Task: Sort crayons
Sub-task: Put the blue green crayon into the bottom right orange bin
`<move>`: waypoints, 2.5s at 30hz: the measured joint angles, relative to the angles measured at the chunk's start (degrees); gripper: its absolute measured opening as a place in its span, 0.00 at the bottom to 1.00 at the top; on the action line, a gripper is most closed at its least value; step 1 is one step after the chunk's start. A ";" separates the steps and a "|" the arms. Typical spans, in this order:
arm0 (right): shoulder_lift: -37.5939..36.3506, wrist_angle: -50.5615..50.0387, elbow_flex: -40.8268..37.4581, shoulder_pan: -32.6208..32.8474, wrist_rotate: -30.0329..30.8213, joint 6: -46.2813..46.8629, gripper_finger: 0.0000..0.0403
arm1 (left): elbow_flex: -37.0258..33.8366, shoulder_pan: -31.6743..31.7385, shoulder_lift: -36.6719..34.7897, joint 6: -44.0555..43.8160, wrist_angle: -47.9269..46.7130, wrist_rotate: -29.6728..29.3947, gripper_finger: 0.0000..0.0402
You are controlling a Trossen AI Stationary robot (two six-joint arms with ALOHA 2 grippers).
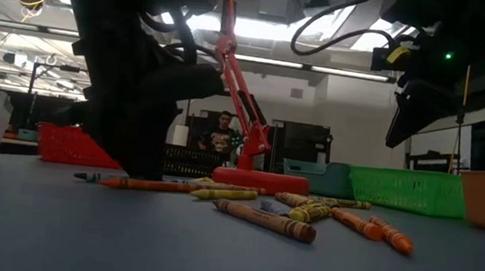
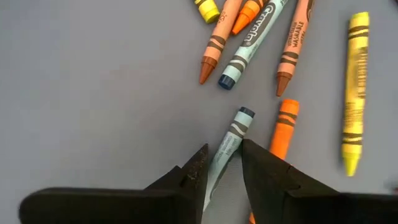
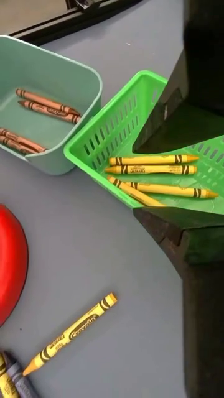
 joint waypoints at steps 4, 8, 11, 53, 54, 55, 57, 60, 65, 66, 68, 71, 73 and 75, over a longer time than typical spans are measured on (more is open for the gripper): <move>0.00 0.12 0.00 0.00 -0.11 0.00 0.36 | -0.02 0.00 0.00 2.52 -0.21 -0.06 0.15; 0.00 1.34 0.01 0.00 -2.48 -0.02 0.36 | -0.02 0.00 0.00 3.02 -0.10 -0.27 0.08; 0.00 4.69 0.02 0.00 -5.98 0.01 0.36 | -0.02 0.00 0.00 4.45 -0.08 -0.48 0.03; 0.00 44.44 0.04 0.07 -33.41 -12.04 0.36 | -0.11 5.11 -4.55 58.97 61.96 -9.82 0.02; 0.00 45.49 0.04 0.07 -33.66 -12.20 0.36 | -0.11 5.12 -4.55 59.15 62.13 -9.82 0.02; 0.00 46.30 0.04 0.07 -34.31 -12.22 0.36 | -0.11 5.16 -4.55 59.57 62.11 -9.82 0.02; 0.00 47.77 0.04 0.07 -35.49 -12.37 0.36 | -0.11 5.18 -4.55 59.98 62.12 -9.75 0.02; 0.00 48.48 0.04 0.07 -36.03 -12.94 0.36 | -0.11 5.14 -4.55 60.00 62.21 -9.69 0.02; 0.00 48.38 0.04 0.04 -36.04 -13.00 0.35 | -0.11 5.18 -4.55 60.00 62.45 -9.72 0.02; 0.00 48.40 0.04 0.04 -36.02 -13.00 0.34 | -0.11 5.18 -4.55 60.00 62.81 -9.69 0.02; 0.02 48.45 0.04 0.04 -36.04 -13.00 0.31 | -0.11 5.17 -4.55 60.01 63.73 -9.72 0.02; 0.02 48.50 0.04 0.00 -36.02 -13.00 0.25 | -0.11 5.33 -4.55 60.00 64.42 -9.67 0.02; 0.00 48.67 0.04 0.00 -36.02 -13.33 0.21 | -0.11 5.50 -4.55 60.00 64.49 -9.66 0.02; 0.01 48.75 0.03 0.00 -36.02 -13.49 0.17 | -0.11 5.64 -4.55 60.00 64.57 -9.56 0.02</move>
